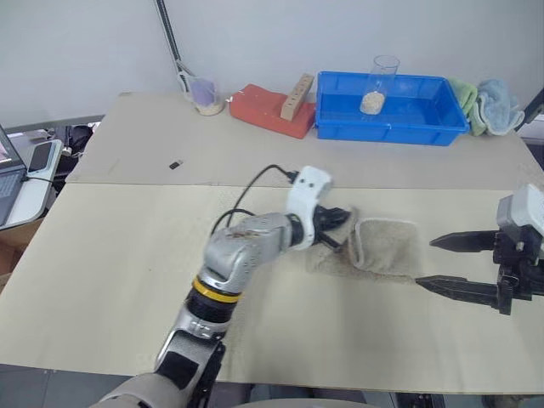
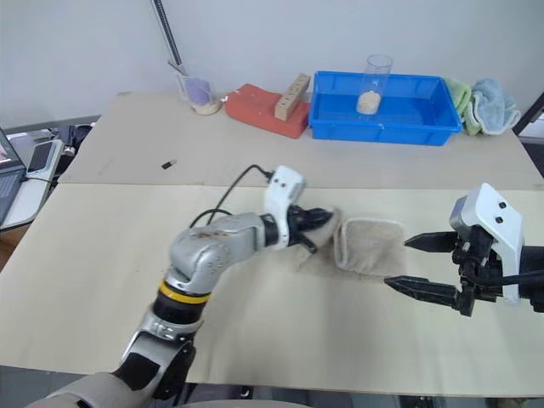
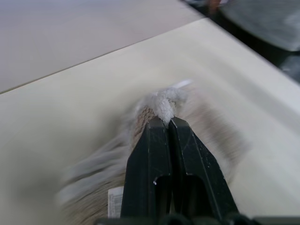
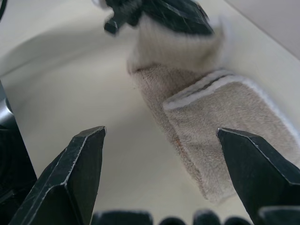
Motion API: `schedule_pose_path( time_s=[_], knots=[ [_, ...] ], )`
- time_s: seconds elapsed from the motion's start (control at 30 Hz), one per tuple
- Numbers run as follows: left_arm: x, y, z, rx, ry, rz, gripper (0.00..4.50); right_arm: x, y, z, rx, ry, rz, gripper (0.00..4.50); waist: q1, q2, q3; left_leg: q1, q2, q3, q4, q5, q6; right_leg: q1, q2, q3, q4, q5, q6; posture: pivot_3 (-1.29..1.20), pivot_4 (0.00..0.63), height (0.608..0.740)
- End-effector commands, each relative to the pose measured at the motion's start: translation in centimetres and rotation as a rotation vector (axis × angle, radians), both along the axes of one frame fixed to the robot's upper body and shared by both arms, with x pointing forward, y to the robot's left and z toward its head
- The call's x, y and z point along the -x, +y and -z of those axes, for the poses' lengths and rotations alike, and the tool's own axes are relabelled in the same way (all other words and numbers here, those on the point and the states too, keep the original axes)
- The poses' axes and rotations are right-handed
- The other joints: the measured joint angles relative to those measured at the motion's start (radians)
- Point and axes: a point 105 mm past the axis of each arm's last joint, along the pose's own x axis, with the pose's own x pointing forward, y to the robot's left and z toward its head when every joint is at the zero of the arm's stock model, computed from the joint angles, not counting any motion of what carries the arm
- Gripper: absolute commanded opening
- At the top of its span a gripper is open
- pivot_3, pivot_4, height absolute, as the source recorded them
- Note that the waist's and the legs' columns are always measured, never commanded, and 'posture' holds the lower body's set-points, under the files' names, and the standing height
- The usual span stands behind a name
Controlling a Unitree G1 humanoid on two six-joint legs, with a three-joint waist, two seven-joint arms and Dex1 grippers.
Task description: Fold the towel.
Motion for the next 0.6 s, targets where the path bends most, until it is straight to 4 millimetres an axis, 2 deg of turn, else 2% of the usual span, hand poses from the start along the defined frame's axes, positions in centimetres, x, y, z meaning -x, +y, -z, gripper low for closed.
schedule_pose_path(
  time_s=[0.03,0.4,0.6],
  knots=[
    [0.0,-1.9,-1.4,0.034,-0.052,0.004,0.07,0.8,0.1,-0.6,0.012,-0.021,0.012,4.19,-0.001,0.0,0.0,-0.001,0.0,0.0,0.0,0.0,0.0,0.0,0.0,0.0,0.0,0.0,0.0,0.0,0.15,0.74],
    [1.7,-7.6,-1.1,0.08,-0.111,0.075,0.07,1.6,-0.5,-0.6,0.018,-0.025,0.067,4.19,0.001,0.0,0.0,0.0,0.0,0.001,0.0,0.0,0.0,0.0,0.0,0.001,0.0,0.0,0.0,0.0,0.15,0.74],
    [2.7,-9.1,-2.8,0.134,-0.148,0.123,0.07,1.8,-0.6,-0.4,0.019,-0.023,0.073,4.19,0.001,0.0,0.0,0.0,0.0,0.001,0.0,0.0,0.0,0.0,0.0,0.001,0.0,0.0,0.0,0.0,0.15,0.74]
  ],
)
